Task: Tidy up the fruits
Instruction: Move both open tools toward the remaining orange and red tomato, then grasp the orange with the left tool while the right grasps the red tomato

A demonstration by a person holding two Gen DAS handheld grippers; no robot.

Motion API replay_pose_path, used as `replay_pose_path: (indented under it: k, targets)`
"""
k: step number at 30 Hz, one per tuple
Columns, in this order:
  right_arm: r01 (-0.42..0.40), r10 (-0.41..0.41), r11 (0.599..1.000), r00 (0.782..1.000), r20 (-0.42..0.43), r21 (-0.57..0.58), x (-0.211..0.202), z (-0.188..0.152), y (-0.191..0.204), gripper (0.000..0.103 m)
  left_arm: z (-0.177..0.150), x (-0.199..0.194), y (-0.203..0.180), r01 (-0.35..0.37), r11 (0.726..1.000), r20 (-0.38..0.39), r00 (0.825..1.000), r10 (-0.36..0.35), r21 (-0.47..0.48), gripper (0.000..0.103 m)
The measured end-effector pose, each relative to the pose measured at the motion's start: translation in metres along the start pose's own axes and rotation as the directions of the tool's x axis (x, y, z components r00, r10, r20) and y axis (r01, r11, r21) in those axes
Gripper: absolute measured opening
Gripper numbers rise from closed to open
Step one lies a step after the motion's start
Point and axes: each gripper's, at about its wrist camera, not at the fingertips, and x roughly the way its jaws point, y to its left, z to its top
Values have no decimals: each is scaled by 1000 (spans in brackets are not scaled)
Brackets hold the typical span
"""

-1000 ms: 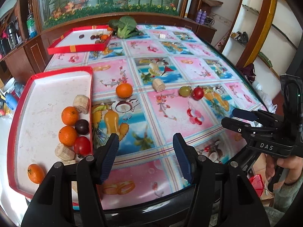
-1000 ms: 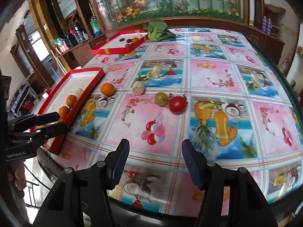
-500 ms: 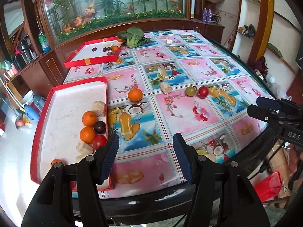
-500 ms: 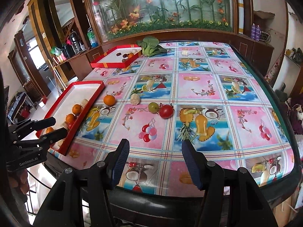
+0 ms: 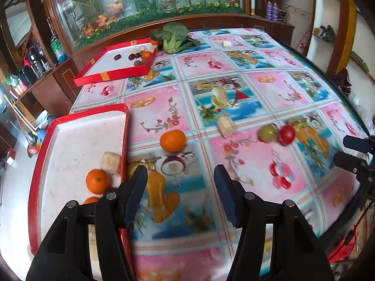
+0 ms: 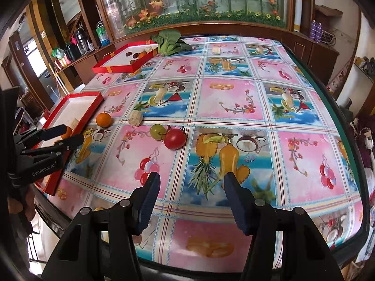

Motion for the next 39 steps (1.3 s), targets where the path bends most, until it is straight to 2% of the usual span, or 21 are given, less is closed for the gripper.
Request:
replay_pose_path:
  k: [5, 12, 21, 26, 30, 31, 33, 34, 36, 39]
  targets:
    - [-44, 42, 998, 998, -45, -54, 37, 18, -6, 51, 16, 26, 13, 6, 998, -43, 999, -8, -64, 58]
    - [-132, 118, 980, 987, -106, -147, 74, 37, 13, 50, 17, 43, 12, 28, 998, -67, 997, -32, -62, 58]
    - [-122, 101, 975, 987, -122, -186, 101, 45, 19, 50, 22, 56, 17, 78, 996, -97, 992, -83, -46, 58]
    - [-138, 116, 974, 985, -127, -177, 100, 46, 16, 49, 29, 75, 13, 18, 999, -111, 994, -22, -37, 58]
    - [-156, 136, 972, 983, -122, -175, 95, 46, 17, 49, 28, 88, 16, 12, 999, -135, 991, -17, -40, 58]
    - [-158, 137, 971, 983, -123, -177, 95, 46, 18, 49, 28, 88, 18, 25, 999, -123, 992, -30, -47, 57]
    - [-159, 139, 970, 983, -120, -181, 94, 46, 20, 49, 28, 89, 22, 67, 995, -123, 989, -76, -69, 48]
    - [-158, 137, 970, 983, -121, -185, 95, 46, 21, 49, 28, 89, 23, 96, 992, -123, 987, -105, -83, 40]
    - [-149, 127, 970, 985, -120, -193, 97, 47, 22, 48, 28, 88, 23, 104, 991, -118, 987, -113, -84, 35]
    - [-130, 107, 972, 986, -125, -196, 101, 46, 22, 39, 26, 84, 13, 91, 995, -115, 989, -93, -29, 33]
